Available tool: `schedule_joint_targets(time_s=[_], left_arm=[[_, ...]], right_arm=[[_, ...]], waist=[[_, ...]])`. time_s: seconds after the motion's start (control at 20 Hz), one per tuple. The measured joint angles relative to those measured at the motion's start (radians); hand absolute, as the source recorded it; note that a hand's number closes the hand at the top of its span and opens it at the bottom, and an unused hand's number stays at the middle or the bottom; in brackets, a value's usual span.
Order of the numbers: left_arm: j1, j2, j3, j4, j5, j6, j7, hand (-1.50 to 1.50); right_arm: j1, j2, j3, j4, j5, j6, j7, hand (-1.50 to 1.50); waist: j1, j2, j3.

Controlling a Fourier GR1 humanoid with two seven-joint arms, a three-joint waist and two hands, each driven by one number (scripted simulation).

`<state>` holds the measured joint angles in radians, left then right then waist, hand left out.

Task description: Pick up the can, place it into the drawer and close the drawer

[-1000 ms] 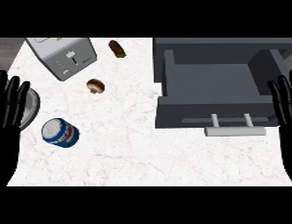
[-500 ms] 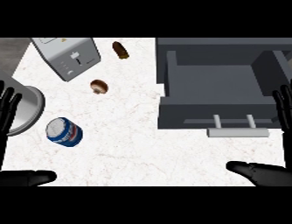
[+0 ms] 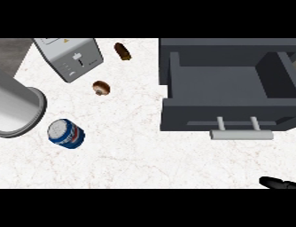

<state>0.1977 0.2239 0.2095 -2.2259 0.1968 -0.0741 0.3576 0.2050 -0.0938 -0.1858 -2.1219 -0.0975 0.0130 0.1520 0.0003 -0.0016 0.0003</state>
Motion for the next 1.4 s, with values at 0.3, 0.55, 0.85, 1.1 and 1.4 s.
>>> schedule_joint_targets(time_s=[0.3, 0.55, 0.85, 1.1, 1.4], left_arm=[[0.044, -0.008, 0.051, -0.095, 0.051, -0.026, 0.083, -1.50], [0.072, -0.041, 0.108, -0.126, 0.122, -0.023, 0.121, -1.50], [0.008, -0.056, 0.133, -0.103, 0.196, 0.025, 0.207, -1.50], [-0.038, -0.074, 0.143, -0.035, 0.231, 0.036, 0.218, -1.50], [-0.123, -0.087, 0.114, 0.075, 0.206, 0.058, 0.213, -1.50]], right_arm=[[0.084, 0.005, -0.053, -0.015, -0.054, 0.068, -0.047, -1.50], [0.117, -0.012, -0.117, 0.007, -0.115, 0.128, -0.078, -1.50], [0.138, -0.027, -0.176, 0.008, -0.166, 0.182, -0.085, -1.50], [0.175, -0.039, -0.240, 0.014, -0.217, 0.245, -0.108, -1.50], [0.198, -0.037, -0.295, 0.001, -0.264, 0.298, -0.099, -1.50]], waist=[[0.000, 0.000, 0.000], [0.001, 0.000, 0.000], [-0.003, 0.000, 0.000], [-0.005, 0.001, 0.000], [-0.007, 0.001, 0.000]])
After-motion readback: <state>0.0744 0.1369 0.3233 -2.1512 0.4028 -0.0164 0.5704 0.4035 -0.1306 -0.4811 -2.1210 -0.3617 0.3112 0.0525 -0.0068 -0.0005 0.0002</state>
